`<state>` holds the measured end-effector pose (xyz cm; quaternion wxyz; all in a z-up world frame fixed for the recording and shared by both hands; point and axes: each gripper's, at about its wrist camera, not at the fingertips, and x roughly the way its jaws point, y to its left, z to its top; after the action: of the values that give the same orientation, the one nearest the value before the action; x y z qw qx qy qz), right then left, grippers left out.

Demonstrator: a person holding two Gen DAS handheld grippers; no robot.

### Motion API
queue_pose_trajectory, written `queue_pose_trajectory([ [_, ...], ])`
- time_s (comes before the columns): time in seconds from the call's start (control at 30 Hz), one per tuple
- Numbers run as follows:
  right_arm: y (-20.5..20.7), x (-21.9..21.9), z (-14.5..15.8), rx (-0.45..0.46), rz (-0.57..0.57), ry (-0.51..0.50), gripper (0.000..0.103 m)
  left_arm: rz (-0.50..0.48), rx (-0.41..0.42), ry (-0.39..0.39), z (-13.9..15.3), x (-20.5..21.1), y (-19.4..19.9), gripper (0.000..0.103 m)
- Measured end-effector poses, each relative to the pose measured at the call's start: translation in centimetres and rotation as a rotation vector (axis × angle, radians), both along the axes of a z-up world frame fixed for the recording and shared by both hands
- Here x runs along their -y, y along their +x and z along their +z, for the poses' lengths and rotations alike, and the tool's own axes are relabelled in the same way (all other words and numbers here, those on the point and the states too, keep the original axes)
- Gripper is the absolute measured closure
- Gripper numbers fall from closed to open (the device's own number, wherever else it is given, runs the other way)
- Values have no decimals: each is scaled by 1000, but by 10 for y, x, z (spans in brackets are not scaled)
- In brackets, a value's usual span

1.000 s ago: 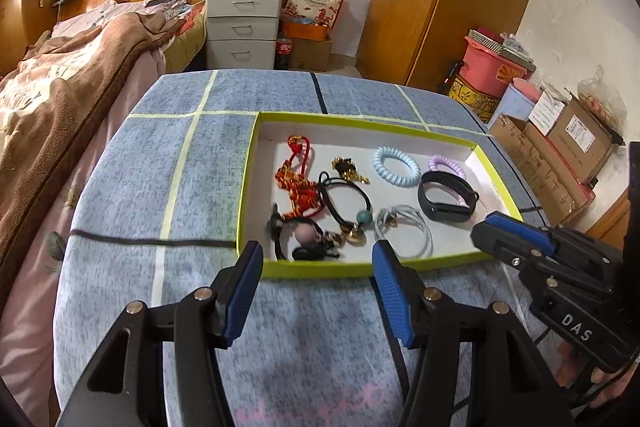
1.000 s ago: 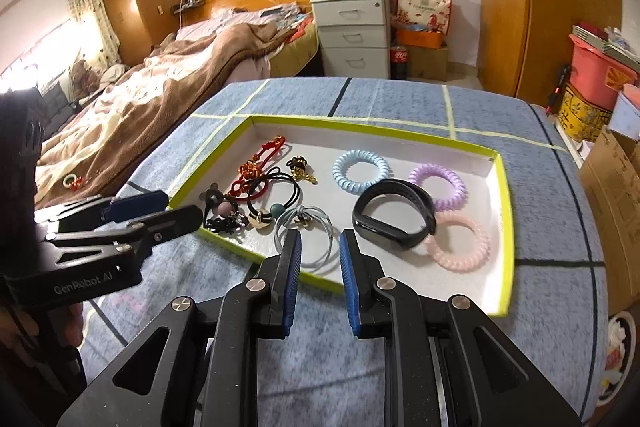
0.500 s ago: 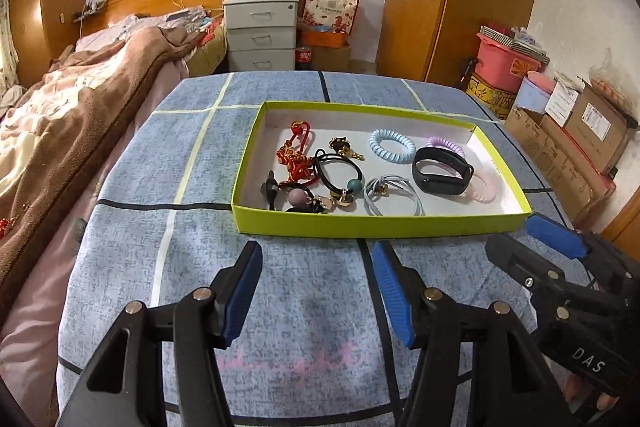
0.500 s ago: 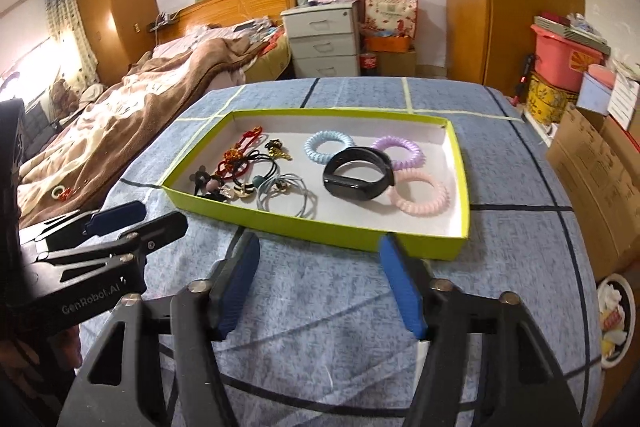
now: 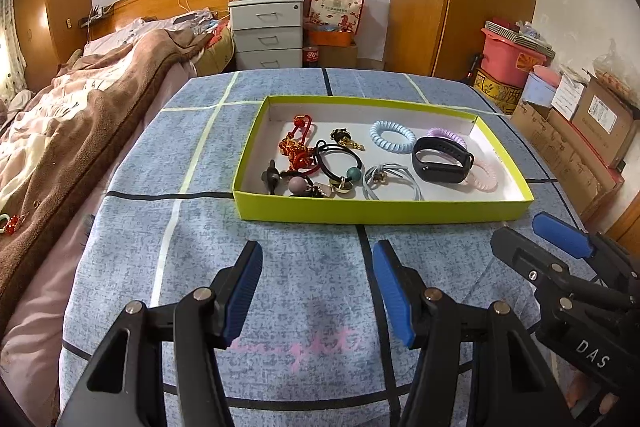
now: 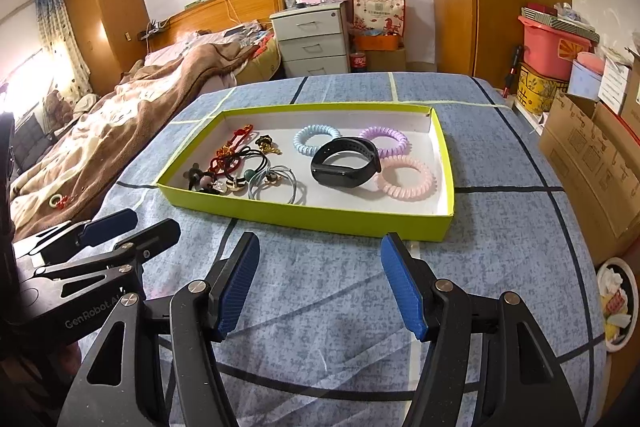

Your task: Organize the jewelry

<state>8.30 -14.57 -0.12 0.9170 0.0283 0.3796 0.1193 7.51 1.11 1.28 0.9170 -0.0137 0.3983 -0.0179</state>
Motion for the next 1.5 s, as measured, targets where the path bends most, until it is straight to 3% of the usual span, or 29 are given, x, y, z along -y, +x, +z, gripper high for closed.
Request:
queue_pose_trajectory([
  [1.5,-4,0,1,-9,-9,11,39,19,5,-21,4,-3,-4,43],
])
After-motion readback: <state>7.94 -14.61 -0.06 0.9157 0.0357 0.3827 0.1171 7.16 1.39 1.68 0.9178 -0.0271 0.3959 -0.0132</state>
